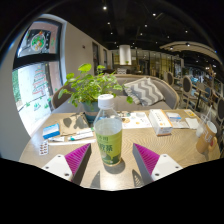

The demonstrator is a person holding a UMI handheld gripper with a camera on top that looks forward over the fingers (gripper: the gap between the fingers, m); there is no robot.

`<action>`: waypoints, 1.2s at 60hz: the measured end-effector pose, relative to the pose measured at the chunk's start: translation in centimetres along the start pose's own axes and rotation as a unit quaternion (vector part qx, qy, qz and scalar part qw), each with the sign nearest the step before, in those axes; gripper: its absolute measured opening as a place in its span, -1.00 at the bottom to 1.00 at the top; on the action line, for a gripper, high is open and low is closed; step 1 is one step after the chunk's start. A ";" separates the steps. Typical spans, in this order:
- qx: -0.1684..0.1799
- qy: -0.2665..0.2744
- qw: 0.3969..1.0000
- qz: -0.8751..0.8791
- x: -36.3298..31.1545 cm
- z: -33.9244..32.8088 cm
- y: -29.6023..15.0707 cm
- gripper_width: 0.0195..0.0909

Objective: Pour water

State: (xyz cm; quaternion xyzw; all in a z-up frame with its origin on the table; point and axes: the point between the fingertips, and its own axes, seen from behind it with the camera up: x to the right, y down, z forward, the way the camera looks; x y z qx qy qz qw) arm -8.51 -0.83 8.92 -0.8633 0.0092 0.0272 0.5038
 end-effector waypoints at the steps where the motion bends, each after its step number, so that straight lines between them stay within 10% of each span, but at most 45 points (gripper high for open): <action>1: 0.004 0.001 1.000 0.000 -0.1 0.7 -0.1 0.84; 29: 0.042 0.001 0.999 -0.007 0.2 6.1 -1.6 -0.41; 53: 0.072 -0.120 0.974 0.176 4.5 -5.2 -11.6 -0.48; 72: 0.059 -0.258 0.804 0.532 18.1 -9.8 -17.0 -0.48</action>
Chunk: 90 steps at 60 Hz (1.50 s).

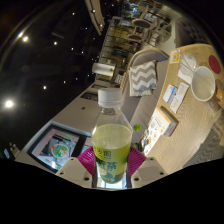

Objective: Pour water

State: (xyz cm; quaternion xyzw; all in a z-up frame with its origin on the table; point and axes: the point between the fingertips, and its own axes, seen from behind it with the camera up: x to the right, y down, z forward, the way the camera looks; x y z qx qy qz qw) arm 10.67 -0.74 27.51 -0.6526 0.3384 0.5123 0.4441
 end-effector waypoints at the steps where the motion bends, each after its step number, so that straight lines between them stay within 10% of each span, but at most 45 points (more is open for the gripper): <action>1: 0.003 -0.004 1.000 0.023 0.6 0.1 -0.7 -0.48; 31: 0.011 -0.034 0.935 0.352 8.2 -1.8 -8.1 -0.48; 48: 0.002 0.043 0.997 -0.060 4.3 -4.9 -13.1 -0.47; 69: 0.105 0.208 0.832 -0.503 9.0 -12.7 -30.0 -0.48; 90: 0.028 0.307 0.777 -0.549 24.8 -14.1 -31.1 -0.46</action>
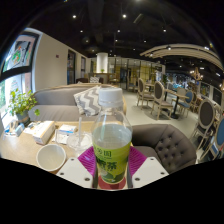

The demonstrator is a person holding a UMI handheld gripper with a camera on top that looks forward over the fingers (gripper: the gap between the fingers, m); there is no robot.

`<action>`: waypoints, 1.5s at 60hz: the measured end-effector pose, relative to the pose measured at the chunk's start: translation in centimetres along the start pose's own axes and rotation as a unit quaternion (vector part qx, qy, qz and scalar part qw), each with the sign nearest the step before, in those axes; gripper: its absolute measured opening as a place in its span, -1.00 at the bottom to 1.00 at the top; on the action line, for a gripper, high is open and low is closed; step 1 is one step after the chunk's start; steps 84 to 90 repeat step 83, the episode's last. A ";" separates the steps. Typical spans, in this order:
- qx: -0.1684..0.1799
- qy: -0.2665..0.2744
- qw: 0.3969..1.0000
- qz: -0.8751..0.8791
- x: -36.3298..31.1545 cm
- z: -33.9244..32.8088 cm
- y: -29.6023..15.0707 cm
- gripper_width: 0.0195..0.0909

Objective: Pour water

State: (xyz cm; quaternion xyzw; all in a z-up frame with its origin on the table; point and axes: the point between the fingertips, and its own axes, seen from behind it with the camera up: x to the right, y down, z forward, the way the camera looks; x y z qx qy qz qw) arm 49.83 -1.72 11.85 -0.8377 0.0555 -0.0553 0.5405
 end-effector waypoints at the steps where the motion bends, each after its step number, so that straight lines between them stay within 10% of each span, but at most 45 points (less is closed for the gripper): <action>1: -0.003 0.001 1.000 -0.001 -1.0 1.4 0.4 -0.46; 29: -0.020 0.002 0.999 0.038 -0.8 1.8 5.6 -0.05; 37: -0.062 0.011 0.997 0.050 -0.4 0.1 6.0 0.89; 90: -0.109 0.041 0.993 0.033 -3.4 -16.2 1.3 0.85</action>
